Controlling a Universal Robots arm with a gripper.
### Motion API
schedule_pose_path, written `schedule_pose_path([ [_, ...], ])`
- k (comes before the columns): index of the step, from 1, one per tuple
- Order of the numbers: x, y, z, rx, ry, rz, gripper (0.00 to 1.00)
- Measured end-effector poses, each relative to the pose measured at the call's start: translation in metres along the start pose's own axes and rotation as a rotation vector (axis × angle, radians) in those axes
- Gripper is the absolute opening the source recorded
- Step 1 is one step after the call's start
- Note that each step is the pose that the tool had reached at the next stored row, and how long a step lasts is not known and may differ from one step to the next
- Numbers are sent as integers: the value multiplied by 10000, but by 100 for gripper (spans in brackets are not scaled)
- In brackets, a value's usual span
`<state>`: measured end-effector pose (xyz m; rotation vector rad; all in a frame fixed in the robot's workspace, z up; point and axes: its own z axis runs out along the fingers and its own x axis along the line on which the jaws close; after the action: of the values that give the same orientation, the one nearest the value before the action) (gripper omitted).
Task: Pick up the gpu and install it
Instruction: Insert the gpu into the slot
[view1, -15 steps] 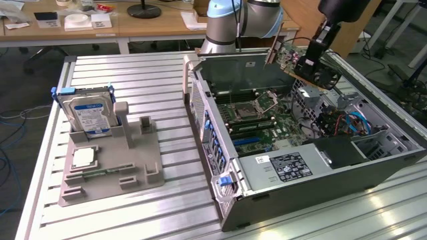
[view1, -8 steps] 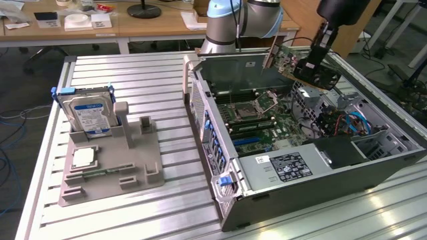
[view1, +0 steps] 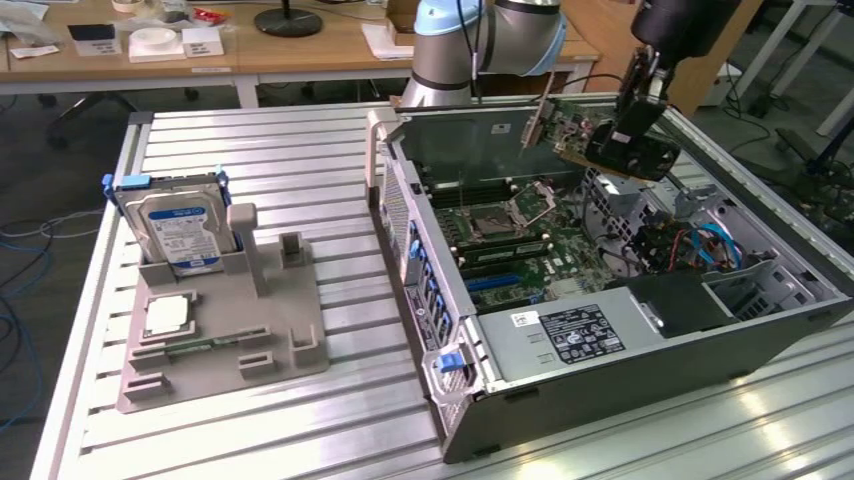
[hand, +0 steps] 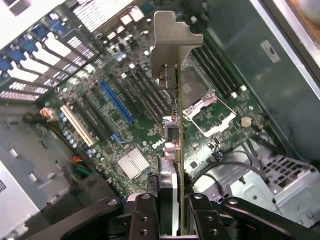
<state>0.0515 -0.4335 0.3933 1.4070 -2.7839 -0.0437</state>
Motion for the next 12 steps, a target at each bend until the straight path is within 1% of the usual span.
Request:
schedule_pose_path([
  [6,-1,-1,40,8,39,-1100,28],
  [12,0,-2,52,15,77,-2179,28],
])
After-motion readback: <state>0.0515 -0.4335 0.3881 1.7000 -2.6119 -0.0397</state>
